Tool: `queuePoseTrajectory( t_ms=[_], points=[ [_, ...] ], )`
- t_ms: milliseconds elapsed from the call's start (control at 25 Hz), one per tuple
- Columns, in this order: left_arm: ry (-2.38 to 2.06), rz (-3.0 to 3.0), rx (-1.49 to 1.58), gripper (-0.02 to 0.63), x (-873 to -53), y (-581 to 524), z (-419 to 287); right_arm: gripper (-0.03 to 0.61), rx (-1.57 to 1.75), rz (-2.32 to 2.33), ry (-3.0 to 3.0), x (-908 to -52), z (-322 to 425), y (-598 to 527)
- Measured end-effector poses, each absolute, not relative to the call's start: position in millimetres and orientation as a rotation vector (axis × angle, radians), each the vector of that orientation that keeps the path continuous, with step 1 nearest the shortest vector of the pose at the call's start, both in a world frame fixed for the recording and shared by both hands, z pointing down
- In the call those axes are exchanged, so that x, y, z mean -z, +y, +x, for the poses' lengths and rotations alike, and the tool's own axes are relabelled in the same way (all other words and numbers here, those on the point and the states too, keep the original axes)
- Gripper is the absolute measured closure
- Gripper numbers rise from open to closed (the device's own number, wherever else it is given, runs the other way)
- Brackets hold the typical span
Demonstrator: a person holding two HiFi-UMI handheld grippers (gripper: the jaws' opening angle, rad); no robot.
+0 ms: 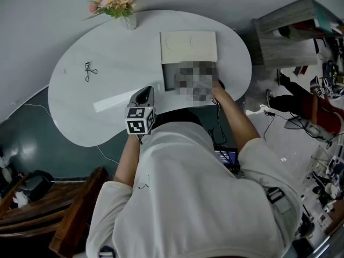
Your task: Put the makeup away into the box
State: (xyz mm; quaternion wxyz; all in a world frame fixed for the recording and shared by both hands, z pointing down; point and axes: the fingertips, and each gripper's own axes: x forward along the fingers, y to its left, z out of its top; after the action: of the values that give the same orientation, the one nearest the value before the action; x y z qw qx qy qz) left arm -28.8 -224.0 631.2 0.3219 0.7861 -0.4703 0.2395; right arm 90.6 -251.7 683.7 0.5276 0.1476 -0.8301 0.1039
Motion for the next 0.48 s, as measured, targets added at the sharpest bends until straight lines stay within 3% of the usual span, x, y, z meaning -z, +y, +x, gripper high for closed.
queuePoseTrajectory(
  t_ms=[80, 160, 240, 480],
  points=[
    [-1.238, 2.069, -0.622, 0.595, -629, -225, -27, 0.377, -0.234, 0.397, -2.009, -673, 90, -255],
    [-1.250, 2.071, -0.613, 0.595, -626, -227, -27, 0.450, -0.229, 0.465, -2.057, -658, 87, -260],
    [-1.273, 2.065, -0.603, 0.595, -623, -230, -27, 0.574, -0.238, 0.531, -2.108, -644, 83, -264],
    [-1.367, 2.008, -0.571, 0.595, -622, -237, -18, 0.581, -0.278, 0.639, -2.218, -625, 75, -261]
  ],
)
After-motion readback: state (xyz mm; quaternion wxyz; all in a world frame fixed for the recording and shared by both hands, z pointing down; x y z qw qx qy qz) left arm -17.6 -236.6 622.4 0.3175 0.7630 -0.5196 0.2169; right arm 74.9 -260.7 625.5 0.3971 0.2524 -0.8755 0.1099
